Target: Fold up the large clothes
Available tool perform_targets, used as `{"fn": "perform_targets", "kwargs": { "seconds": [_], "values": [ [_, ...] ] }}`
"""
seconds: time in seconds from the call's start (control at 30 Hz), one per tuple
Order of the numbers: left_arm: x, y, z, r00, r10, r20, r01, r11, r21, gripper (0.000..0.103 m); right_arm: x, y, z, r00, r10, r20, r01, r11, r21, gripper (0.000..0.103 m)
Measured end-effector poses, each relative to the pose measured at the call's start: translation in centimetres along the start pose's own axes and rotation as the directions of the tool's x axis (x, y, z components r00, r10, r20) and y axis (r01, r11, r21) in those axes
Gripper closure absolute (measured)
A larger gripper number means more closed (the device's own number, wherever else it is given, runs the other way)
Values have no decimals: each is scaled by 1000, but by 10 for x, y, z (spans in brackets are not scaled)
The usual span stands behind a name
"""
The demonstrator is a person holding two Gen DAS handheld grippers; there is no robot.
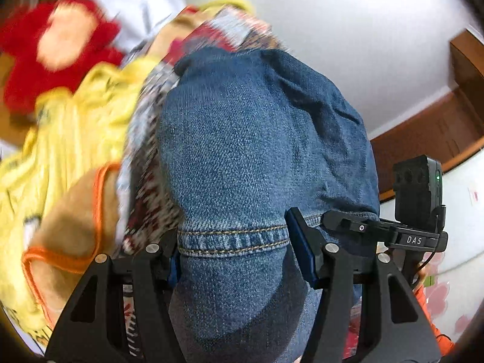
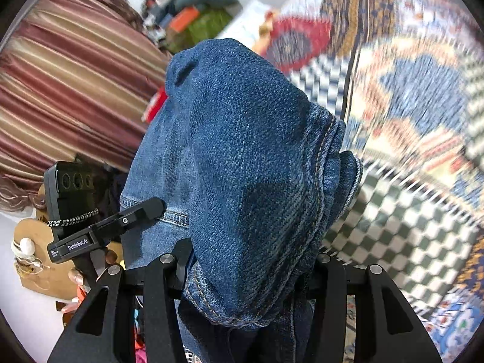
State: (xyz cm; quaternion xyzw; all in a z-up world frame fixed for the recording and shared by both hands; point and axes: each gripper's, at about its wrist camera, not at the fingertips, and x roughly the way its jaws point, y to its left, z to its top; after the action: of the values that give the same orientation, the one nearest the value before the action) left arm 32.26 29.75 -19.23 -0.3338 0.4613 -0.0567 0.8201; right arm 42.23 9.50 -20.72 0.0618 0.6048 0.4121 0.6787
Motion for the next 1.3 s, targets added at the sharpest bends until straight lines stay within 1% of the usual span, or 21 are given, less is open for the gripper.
{"fn": "perform_targets", "kwargs": {
  "seconds": [0.13, 0.2, 0.33, 0.4, 0.43, 0.53, 0.57, 0.63, 0.73, 0.77, 0.83, 0.87, 0.9, 0.93, 0.97, 1.03, 1.13, 1.17, 1.2, 1.27, 1.3],
  "values": [
    [34, 38, -15, 997, 30, -67, -33, 999, -41, 43, 46, -18, -2, 996, -22, -81, 25, 999, 31, 56],
    [47, 55, -20, 995, 36, -93, -42, 997, -62, 43, 59, -25, -3, 996, -32, -87, 35, 999, 36, 56],
    [54, 75, -28, 997, -14, -78, 5, 993, -114, 40, 68, -27, -2, 995, -37, -89, 37, 999, -3, 51],
    [52, 75, -31, 997, -13, -75, 6, 995, -103, 39, 71, -28, -2, 994, -40, -101, 38, 999, -19, 50],
    [49, 71, -33, 998, 4, -70, -10, 997, -82, 39, 69, -26, -3, 993, -47, -111, 44, 999, -25, 48],
    [40, 58, -36, 995, 92, -49, -92, 996, 0, 39, 60, -25, -7, 989, -96, -113, 90, 994, -58, 48],
    [34, 50, -39, 989, 147, -29, -145, 988, 49, 39, 53, -17, -10, 985, -136, -103, 127, 988, -91, 48],
    [24, 36, -44, 978, 208, 2, -207, 973, 102, 39, 41, -14, -9, 980, -184, -80, 172, 975, -137, 47],
    [7, 15, -60, 951, 302, 58, -308, 930, 201, 39, 16, -1, -18, 969, -248, -13, 241, 952, -188, 47],
    [1, 5, -66, 946, 315, 75, -324, 918, 230, 39, 9, 2, -20, 966, -258, 4, 254, 947, -196, 47],
    [-6, -7, -77, 943, 314, 107, -332, 903, 273, 39, -4, 13, -29, 963, -264, 47, 267, 938, -221, 46],
    [-11, -16, -85, 941, 314, 126, -338, 894, 294, 39, -7, 18, -33, 966, -253, 58, 259, 937, -235, 43],
    [-11, -22, -92, 937, 320, 139, -348, 885, 310, 39, -7, 24, -36, 968, -244, 64, 252, 936, -244, 39],
    [-8, -25, -95, 932, 331, 150, -363, 874, 324, 38, -9, 27, -41, 968, -242, 68, 251, 935, -250, 30],
    [-8, -29, -104, 925, 345, 158, -379, 862, 337, 36, -8, 30, -47, 965, -252, 77, 264, 929, -260, 25],
    [-1, -30, -111, 916, 371, 152, -401, 851, 340, 32, 3, 31, -55, 949, -303, 82, 314, 904, -290, 25],
    [7, -18, -118, 910, 399, 117, -415, 854, 315, 29, 24, 17, -66, 916, -400, 40, 391, 863, -321, 25],
    [6, -13, -120, 909, 402, 111, -416, 858, 300, 27, 23, 11, -71, 919, -394, 36, 383, 866, -322, 25],
    [8, -9, -120, 907, 408, 107, -421, 859, 291, 26, 21, 6, -74, 928, -371, 28, 360, 879, -313, 25],
    [1, -5, -122, 898, 426, 108, -439, 851, 288, 26, 12, -4, -76, 947, -322, 7, 311, 909, -277, 25],
    [-3, -5, -123, 893, 435, 112, -448, 844, 296, 26, 8, -6, -76, 950, -312, 1, 301, 915, -268, 25]
  ]
}}
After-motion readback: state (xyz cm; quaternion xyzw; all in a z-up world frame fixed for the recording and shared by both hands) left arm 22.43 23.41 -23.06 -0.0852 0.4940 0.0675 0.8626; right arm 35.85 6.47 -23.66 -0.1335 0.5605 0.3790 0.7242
